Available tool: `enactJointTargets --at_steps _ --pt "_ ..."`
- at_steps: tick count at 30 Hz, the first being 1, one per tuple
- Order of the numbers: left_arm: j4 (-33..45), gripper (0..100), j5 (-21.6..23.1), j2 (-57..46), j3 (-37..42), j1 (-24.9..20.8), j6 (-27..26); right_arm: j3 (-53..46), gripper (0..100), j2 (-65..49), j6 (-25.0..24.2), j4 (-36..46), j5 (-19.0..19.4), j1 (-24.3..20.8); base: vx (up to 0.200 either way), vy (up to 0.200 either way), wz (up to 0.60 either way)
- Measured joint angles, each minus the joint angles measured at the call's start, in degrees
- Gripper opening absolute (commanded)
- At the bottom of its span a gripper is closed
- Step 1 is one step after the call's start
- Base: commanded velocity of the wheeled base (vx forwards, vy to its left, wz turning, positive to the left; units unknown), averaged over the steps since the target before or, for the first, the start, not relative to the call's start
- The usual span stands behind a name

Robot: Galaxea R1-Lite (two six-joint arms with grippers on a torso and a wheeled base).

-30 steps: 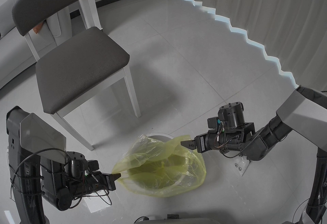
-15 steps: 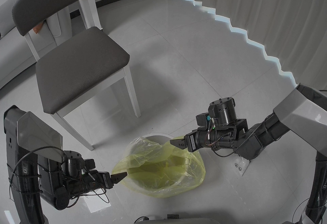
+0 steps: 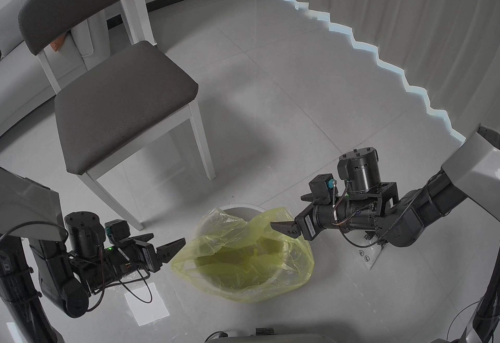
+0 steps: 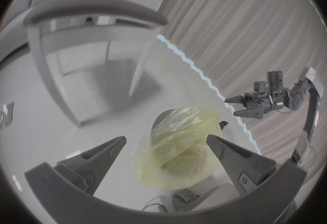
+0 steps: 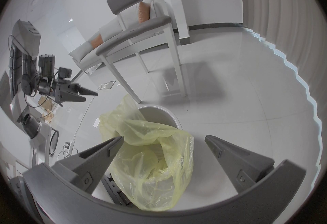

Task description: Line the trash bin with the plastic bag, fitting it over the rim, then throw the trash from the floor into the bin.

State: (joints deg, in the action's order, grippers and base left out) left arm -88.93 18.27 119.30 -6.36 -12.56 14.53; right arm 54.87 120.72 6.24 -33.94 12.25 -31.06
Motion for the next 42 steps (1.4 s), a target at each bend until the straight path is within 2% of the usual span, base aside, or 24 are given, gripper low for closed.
enactJointTargets --at_steps 8,12,21,33,34,42 --pt "-0.02 100 0.26 -0.22 -7.22 -7.81 -7.34 -4.74 100 -3.11 0.71 -2.99 0.68 0.41 0.0 0.0 0.0" --pt "-0.02 100 0.28 2.61 -10.58 -10.05 -11.31 -7.17 100 -6.62 0.46 -3.06 0.63 1.33 0.0 0.0 0.0" --pt "0.0 100 0.22 8.24 -14.34 -11.67 -17.53 -11.11 100 -15.32 -2.3 -0.3 0.57 4.55 0.0 0.0 0.0" --pt "-0.02 100 -0.21 15.21 -22.3 -13.32 -19.4 -12.62 100 -19.1 -2.83 0.15 0.35 5.74 0.0 0.0 0.0" --pt "-0.02 0 -0.24 15.74 -22.88 -13.26 -19.35 -12.62 100 -19.18 -2.91 0.15 0.33 5.74 0.0 0.0 0.0" --pt "-0.05 0 -0.33 18.16 -26.05 -12.19 -16.96 -12.81 100 -19.54 -3.71 0.15 0.2 5.85 0.0 0.0 0.0"
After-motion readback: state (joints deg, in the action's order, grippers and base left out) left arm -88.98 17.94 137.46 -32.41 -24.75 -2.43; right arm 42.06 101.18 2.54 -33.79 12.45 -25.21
